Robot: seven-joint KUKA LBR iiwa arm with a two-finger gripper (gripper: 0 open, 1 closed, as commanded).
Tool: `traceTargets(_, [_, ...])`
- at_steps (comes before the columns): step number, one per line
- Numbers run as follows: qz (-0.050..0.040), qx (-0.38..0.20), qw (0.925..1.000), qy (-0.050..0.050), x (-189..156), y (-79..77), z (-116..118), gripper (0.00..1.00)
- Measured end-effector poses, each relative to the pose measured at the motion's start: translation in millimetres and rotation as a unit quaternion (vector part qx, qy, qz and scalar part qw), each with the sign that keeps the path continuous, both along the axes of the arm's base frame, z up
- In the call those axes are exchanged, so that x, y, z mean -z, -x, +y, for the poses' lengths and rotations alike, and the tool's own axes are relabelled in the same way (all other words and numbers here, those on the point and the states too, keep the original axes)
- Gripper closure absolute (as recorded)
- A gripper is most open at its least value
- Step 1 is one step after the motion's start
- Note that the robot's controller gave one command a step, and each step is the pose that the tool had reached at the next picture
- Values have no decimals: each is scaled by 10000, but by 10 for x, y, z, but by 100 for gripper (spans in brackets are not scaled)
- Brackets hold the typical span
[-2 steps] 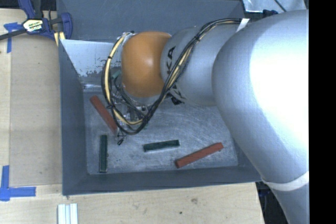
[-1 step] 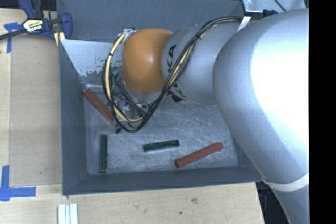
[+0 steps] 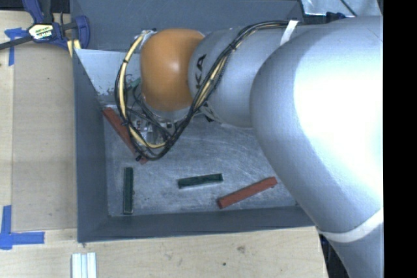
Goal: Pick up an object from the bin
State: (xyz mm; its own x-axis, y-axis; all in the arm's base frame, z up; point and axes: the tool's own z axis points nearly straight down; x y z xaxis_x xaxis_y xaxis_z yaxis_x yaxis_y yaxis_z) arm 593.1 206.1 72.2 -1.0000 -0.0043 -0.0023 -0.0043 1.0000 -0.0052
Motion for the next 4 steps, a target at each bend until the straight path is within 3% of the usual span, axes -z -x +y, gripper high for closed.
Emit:
traceTargets(1, [-9, 9, 10000, -32, 9, 9, 23, 0])
traceTargets(2, [-19, -87, 10000, -36, 9, -96, -267, 0])
traceTargets(3, [3, 32, 10000, -16, 17, 35, -900, 0])
traceTargets(4, [-23, 16, 10000, -25, -684, 320, -1119, 0])
